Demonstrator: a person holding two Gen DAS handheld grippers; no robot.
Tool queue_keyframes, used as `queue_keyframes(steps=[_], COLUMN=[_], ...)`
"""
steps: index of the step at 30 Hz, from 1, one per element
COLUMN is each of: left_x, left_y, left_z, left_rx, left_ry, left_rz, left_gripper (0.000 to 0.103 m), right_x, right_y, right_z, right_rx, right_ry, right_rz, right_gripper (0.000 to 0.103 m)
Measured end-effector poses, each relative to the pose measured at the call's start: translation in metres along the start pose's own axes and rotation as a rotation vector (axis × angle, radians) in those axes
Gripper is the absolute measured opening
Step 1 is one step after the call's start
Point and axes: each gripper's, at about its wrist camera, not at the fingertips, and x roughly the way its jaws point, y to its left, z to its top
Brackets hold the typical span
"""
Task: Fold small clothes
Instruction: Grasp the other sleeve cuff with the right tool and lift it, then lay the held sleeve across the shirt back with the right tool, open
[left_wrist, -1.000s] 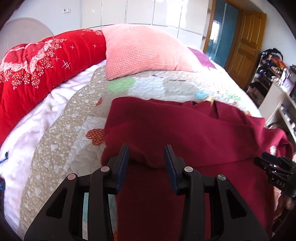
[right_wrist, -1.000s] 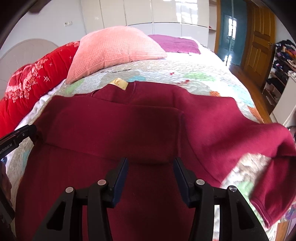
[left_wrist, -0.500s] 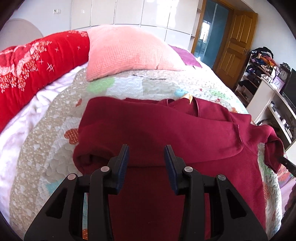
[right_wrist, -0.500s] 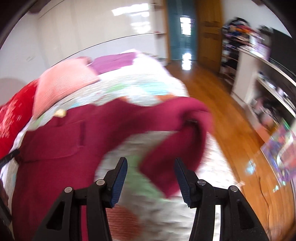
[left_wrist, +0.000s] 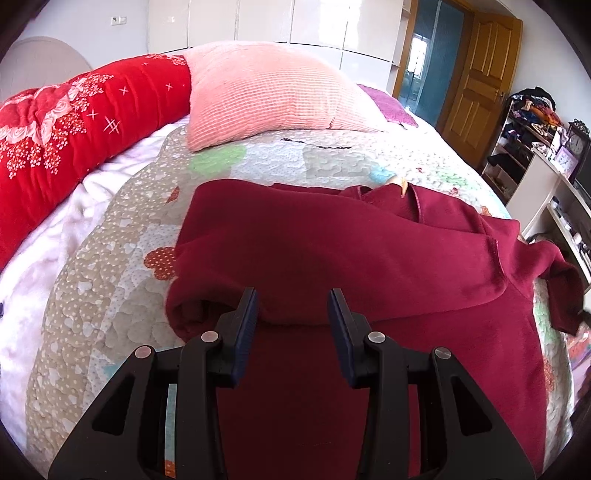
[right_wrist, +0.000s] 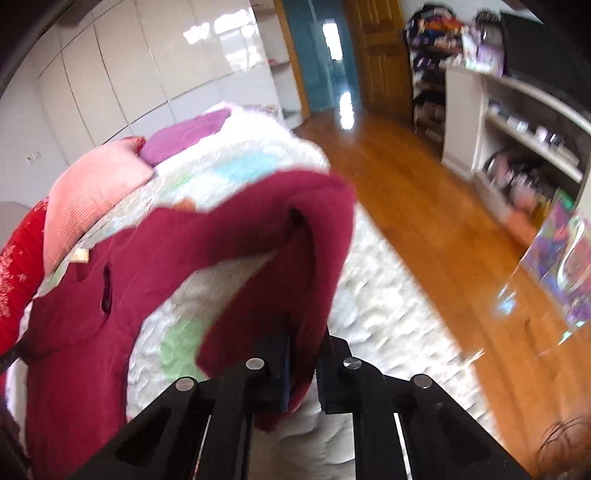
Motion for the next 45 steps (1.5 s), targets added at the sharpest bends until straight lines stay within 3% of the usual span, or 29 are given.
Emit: queue_keyframes(steps=[3,8,12,15,18,20,22,24,26,28,31,34,36,38,40,45], left_x=[-0.002,-0.013,-0.022,-0.03,-0.034,-0.033,-0.029,-0.024,-0.02,-0.015,-0.009,-0.006,-0.007,-0.011,-0.013,-0.015], left_y=[0.011,0.038,0.06,0.076,0.089,0.094,0.096,0.094,0.09,0.087,0.078,0.063,0.049,0.031,0.016,0.001], left_z=[0.001,0.009,0.015,0.019,0.021,0.02,0.019,0.017,0.015,0.015,0.016,0.017,0.016,0.013,0.008,0.005], left_rx=[-0.027,-0.069,-0.106,-0.136,-0.164,-0.18,-0.186,-0.18,-0.163,-0.154,-0.159,-0.147,-0.111,-0.046,0.016,0.06], left_ry=[-0.001,-0.029,-0.052,-0.071,-0.087,-0.081,-0.067,-0.049,-0.04,-0.034,-0.027,-0.014,-0.007,-0.015,-0.021,-0.033], left_rz=[-0.005,0.004,0.019,0.026,0.035,0.032,0.023,0.003,-0.01,-0.024,-0.075,-0.144,-0.185,-0.196,-0.202,-0.18], left_gripper=[0.037,0.037,0.037,0.037,0.037,0.037,0.037,0.037,0.037,0.037,0.037,0.037,0.037,0.045,0.047,0.047], right_x=[-0.027,-0.09,-0.123,-0.122,-0.1,-0.069,-0.033,-0.008,-0.001,-0.007,-0.015,-0.019,-0.017,-0.011,-0.008,0.008], right_y=[0.007,0.07,0.162,0.228,0.298,0.344,0.376,0.39,0.386,0.365,0.33,0.284,0.258,0.238,0.217,0.214], right_z=[0.022,0.063,0.072,0.06,0.032,0.006,-0.015,-0.026,-0.028,-0.023,-0.003,0.009,0.017,0.018,0.019,0.012], right_rx=[-0.075,-0.304,-0.561,-0.714,-0.845,-0.894,-0.906,-0.881,-0.825,-0.762,-0.676,-0.613,-0.583,-0.554,-0.517,-0.412], right_ry=[-0.118,-0.391,-0.596,-0.633,-0.585,-0.481,-0.328,-0.196,-0.127,-0.111,-0.133,-0.122,-0.102,-0.087,-0.064,0.083], right_rz=[-0.095,-0.174,-0.1,0.046,0.2,0.308,0.377,0.446,0.504,0.539,0.501,0.457,0.412,0.385,0.381,0.592], right_gripper=[0.007,0.007,0.007,0.007,0.007,0.008,0.032,0.037,0.037,0.04,0.048,0.048,0.048,0.048,0.048,0.048])
